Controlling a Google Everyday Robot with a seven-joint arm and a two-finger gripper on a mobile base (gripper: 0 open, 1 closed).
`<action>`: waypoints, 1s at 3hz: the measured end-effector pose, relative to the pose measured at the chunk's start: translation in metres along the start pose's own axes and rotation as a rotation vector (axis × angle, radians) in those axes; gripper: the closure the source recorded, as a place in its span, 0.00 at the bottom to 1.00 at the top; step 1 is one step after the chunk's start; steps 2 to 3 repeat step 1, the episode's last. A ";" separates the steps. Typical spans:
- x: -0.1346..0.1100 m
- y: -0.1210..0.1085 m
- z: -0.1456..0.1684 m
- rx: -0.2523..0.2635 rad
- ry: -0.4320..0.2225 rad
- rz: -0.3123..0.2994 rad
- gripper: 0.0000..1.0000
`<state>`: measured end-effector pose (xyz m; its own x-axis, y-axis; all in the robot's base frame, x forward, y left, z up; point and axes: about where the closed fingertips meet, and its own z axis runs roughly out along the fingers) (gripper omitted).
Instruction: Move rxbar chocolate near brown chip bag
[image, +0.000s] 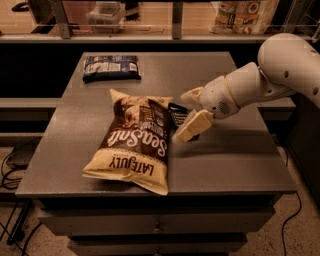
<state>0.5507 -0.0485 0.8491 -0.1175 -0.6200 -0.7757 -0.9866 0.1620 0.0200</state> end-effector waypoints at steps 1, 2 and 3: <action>0.000 0.000 0.000 0.000 0.000 0.000 0.00; 0.000 0.000 0.000 0.000 0.000 0.000 0.00; 0.000 0.000 0.000 0.000 0.000 0.000 0.00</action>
Offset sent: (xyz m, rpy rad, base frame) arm 0.0000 0.0000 0.0000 0.0000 0.0000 0.0000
